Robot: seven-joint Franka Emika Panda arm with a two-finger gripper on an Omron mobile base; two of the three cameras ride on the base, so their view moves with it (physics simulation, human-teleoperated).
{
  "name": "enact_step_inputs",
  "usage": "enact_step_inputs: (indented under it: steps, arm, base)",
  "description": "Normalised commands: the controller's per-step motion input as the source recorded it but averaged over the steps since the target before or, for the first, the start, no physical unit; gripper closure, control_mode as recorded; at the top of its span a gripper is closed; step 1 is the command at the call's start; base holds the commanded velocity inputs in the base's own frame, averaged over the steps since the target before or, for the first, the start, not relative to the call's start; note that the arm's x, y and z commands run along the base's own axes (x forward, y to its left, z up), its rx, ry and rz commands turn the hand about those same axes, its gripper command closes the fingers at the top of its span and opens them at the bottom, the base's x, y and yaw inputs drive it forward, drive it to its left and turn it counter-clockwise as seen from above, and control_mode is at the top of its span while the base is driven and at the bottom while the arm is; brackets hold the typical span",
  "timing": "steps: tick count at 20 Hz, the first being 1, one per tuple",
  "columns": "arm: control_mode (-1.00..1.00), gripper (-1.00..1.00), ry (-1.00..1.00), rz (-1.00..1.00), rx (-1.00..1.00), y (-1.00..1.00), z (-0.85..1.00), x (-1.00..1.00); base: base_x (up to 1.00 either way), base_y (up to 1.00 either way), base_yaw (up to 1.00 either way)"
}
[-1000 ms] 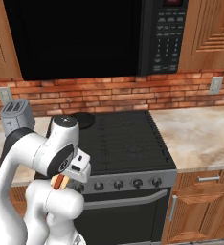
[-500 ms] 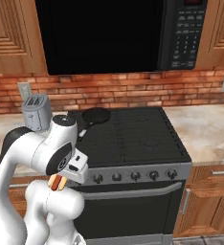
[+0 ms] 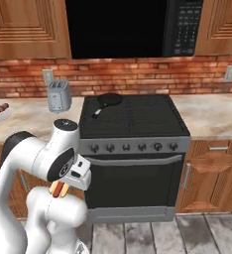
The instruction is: Place the cold items (carrot and squash) from the fridge in one tupperware on the dining counter. Place the warm items (hot dog and kebab skewer) in the stove area in another tupperware.
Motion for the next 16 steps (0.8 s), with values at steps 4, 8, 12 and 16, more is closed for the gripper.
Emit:
enact_step_inputs:
  steps: [4, 8, 12, 16]
  arm:
    - [1.00, 1.00, 0.00, 0.00, 0.00, 0.00, 0.00, 0.00]
    - [1.00, 1.00, 0.00, 0.00, 0.00, 0.00, 0.00, 0.00]
    - [1.00, 1.00, 0.00, 0.00, 0.00, 0.00, 0.00, 0.00]
    - [1.00, 1.00, 0.00, 0.00, 0.00, 0.00, 0.00, 0.00]
  base:
    - [-1.00, 0.13, 0.22]
    - [-1.00, 0.13, 0.23]
    - [-1.00, 0.17, 0.24]
    - [-1.00, 0.18, 0.22]
